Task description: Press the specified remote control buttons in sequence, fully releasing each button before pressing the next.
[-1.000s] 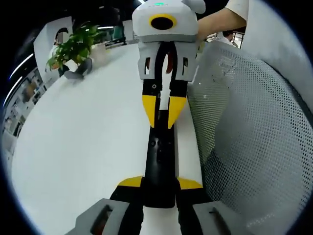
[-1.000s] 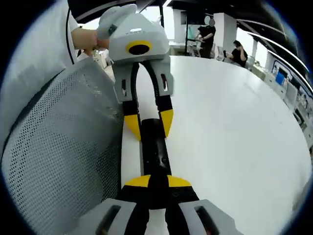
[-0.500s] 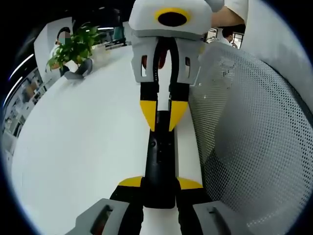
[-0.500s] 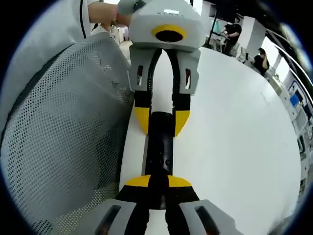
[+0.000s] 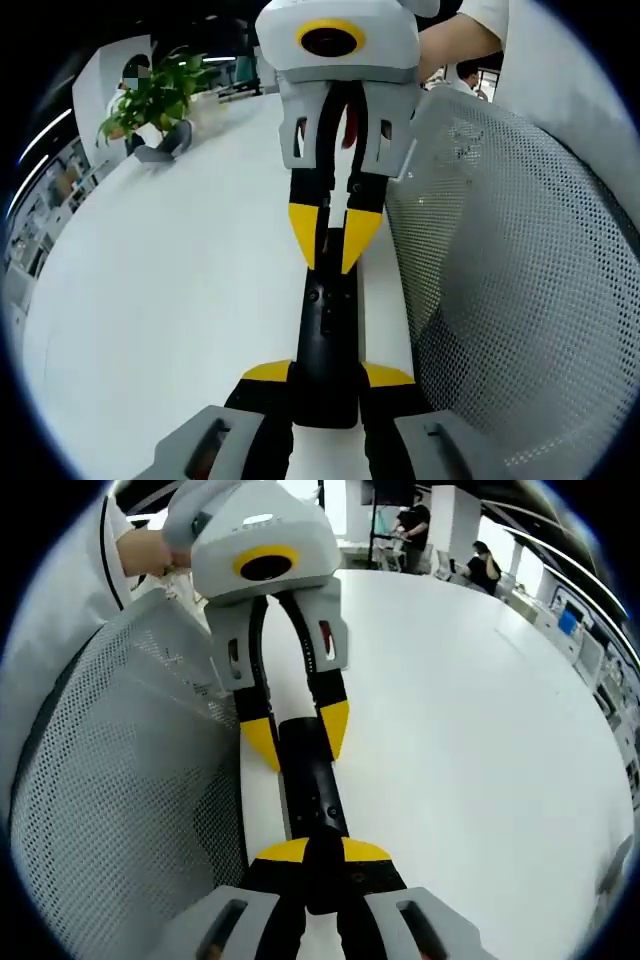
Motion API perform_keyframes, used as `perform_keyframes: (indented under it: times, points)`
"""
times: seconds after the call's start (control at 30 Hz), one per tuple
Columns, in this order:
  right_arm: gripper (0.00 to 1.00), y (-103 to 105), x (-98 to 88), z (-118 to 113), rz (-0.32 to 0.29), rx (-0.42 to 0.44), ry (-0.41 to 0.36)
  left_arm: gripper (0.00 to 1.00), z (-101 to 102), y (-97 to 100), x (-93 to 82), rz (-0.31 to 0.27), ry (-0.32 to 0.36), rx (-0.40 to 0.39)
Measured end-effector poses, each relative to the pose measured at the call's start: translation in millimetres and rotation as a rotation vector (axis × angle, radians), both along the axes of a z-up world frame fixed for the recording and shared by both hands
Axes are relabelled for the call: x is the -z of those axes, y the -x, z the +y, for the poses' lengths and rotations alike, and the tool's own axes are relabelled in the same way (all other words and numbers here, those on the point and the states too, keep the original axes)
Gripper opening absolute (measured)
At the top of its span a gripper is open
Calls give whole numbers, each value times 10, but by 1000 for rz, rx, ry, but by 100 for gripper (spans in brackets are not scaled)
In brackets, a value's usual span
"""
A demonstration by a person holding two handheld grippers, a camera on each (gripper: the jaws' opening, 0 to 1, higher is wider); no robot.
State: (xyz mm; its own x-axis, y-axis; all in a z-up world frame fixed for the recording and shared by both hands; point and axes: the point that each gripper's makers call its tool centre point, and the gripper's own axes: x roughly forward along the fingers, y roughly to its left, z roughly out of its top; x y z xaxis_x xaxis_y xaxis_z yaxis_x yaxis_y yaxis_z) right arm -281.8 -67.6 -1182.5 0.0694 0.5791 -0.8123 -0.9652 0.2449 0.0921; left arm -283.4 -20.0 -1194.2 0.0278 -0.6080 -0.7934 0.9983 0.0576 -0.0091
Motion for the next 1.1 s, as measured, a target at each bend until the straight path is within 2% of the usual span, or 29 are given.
perform_keyframes:
  times: [0.07, 0.17, 0.23, 0.33, 0.4, 0.43, 0.47, 0.57, 0.63, 0.73, 0.8, 0.87, 0.97, 1.07, 1.1]
  points:
    - [6, 12, 3, 3, -30, -48, 20, 24, 0, 1, -1, 0, 1, -2]
    - [6, 38, 6, 20, -116, -189, 81, 25, -1, 2, 0, -1, 0, -1]
    - [6, 64, 12, 49, -179, -329, 120, 24, -4, 5, 0, -2, -1, 3]
    - [5, 77, 20, 51, -176, -403, 175, 25, -5, 6, 2, -2, -3, 4]
    - [5, 61, 22, 61, -135, -389, 195, 25, -5, 6, 2, -1, -1, 2]
    - [5, 58, 26, 52, -63, -291, 206, 25, -5, 6, 2, -1, 0, 1]
    - [5, 51, 28, 53, -48, -271, 206, 25, -5, 5, 1, -1, 1, 1]
    - [5, 42, 34, 54, -54, -238, 213, 25, -5, 6, 0, -1, 2, 0]
    - [5, 34, 32, 54, -22, -115, 197, 25, -6, 7, 0, -1, 1, 0]
    - [5, 19, 23, 62, -22, -31, 147, 25, -7, 7, 2, -1, 1, -1]
    - [5, 8, 18, 71, -43, -8, 107, 25, -8, 7, 3, -1, 2, -5]
    - [4, 22, 8, 66, -91, -56, 71, 25, -10, 6, 5, 0, 5, -10]
    - [4, 38, 4, 68, -122, -105, 44, 25, -13, 9, 4, -6, 5, -7]
    - [2, 36, 1, 62, -101, -87, 52, 25, -28, 7, 6, 0, -32, -10]
    - [2, 45, 3, 61, -126, -132, 70, 25, -30, 4, 6, 1, -37, -10]
